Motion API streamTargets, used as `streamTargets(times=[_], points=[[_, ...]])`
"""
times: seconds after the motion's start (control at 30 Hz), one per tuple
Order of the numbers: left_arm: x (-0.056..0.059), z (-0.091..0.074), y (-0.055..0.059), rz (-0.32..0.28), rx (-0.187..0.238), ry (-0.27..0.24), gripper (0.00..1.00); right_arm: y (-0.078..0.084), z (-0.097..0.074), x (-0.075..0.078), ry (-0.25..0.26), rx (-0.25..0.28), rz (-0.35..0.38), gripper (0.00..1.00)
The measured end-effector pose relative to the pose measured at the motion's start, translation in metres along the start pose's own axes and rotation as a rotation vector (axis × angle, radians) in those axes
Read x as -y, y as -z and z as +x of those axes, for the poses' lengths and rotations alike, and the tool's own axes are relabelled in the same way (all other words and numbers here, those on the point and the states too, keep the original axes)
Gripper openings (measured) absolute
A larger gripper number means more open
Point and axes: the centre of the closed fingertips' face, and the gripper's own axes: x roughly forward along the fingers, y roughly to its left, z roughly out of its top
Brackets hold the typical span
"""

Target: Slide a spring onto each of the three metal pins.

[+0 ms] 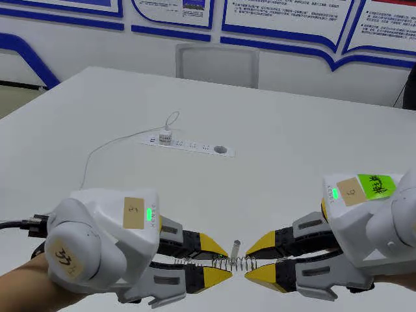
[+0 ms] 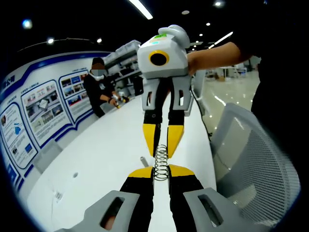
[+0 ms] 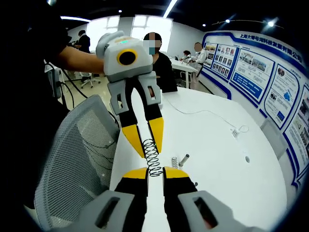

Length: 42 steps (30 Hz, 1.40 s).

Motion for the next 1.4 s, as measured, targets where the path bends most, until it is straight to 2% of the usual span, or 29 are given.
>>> streamTargets(times=[0.27, 0.5, 0.63, 1.03, 1.4], points=[[0.000, -0.001, -0.001, -0.008, 0.012, -0.003, 0.10, -0.003, -0.003, -0.001, -0.013, 0.006, 0.001, 0.11], [-0.001, -0.003, -0.005, -0.023, 0.031, -0.007, 0.10, -0.015, -0.011, -0.002, -0.022, 0.065, 0.011, 0.11], [0.001, -0.004, -0.007, -0.035, 0.041, -0.004, 0.10, -0.026, -0.015, -0.005, -0.042, 0.136, 0.042, 0.11], [0.004, -0.005, 0.003, -0.041, 0.015, -0.010, 0.10, -0.032, -0.006, -0.011, -0.060, 0.152, 0.054, 0.11], [0.002, -0.006, 0.005, -0.067, 0.020, -0.031, 0.10, -0.048, 0.000, -0.010, -0.061, 0.224, 0.089, 0.11]])
